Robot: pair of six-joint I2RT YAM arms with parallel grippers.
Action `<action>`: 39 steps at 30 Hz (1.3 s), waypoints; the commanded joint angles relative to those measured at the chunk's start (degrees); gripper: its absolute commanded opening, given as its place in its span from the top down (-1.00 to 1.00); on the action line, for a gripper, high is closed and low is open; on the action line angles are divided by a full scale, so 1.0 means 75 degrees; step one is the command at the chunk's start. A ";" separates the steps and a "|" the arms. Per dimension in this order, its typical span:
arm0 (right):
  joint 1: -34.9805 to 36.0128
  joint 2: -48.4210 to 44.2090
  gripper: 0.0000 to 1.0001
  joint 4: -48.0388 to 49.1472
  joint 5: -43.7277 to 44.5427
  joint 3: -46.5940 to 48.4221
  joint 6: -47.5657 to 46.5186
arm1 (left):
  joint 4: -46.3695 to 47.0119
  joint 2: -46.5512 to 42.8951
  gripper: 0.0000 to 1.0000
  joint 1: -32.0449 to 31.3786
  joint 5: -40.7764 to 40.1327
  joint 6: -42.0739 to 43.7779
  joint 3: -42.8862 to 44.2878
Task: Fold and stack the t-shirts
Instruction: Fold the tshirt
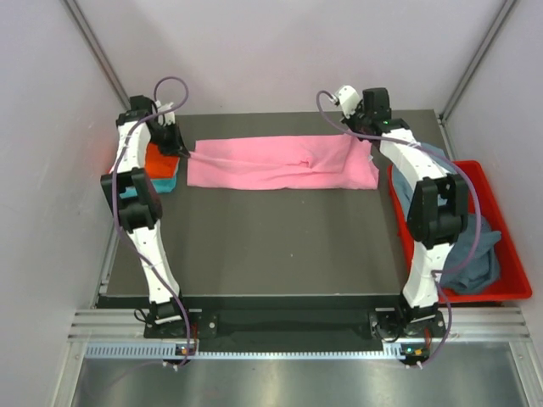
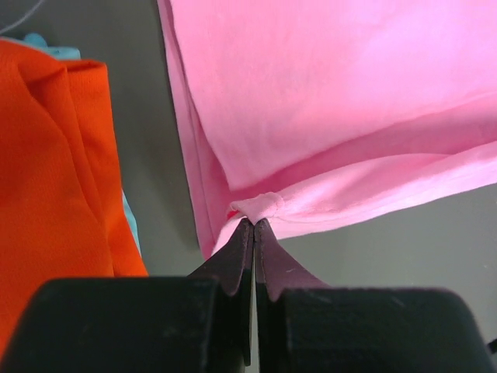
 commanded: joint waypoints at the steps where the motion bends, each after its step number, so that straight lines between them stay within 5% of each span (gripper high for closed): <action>1: -0.0136 0.0381 1.00 0.0500 0.0331 0.0618 0.0155 | 0.0205 0.0313 1.00 -0.0046 -0.0238 0.0250 0.0527; 24: -0.0195 0.2280 1.00 0.0945 0.0824 0.2154 0.0425 | 0.0522 0.1087 1.00 -0.0081 -0.1164 0.0239 0.0856; 29: -0.0172 0.2328 1.00 0.1027 0.0999 0.2072 0.0389 | 0.0662 0.1227 0.53 -0.0198 -0.1410 0.0122 0.1008; 34: -0.0207 0.2187 0.99 0.1202 0.1257 0.1896 0.0331 | 0.0721 0.1181 0.36 -0.0303 -0.1492 0.0063 0.1090; 36: -0.0195 0.2164 0.79 0.1308 0.1433 0.1884 0.0401 | 0.0698 0.1099 0.34 -0.0304 -0.1913 -0.0007 0.1044; 38: -0.0125 0.2094 0.17 0.1460 0.1771 0.1826 0.0390 | 0.0686 0.0772 0.32 -0.0292 -0.2276 -0.0125 0.0950; 39: -0.0101 0.1931 0.07 0.1496 0.1889 0.1779 0.0389 | 0.0674 0.0620 0.30 -0.0269 -0.2533 -0.0136 0.0799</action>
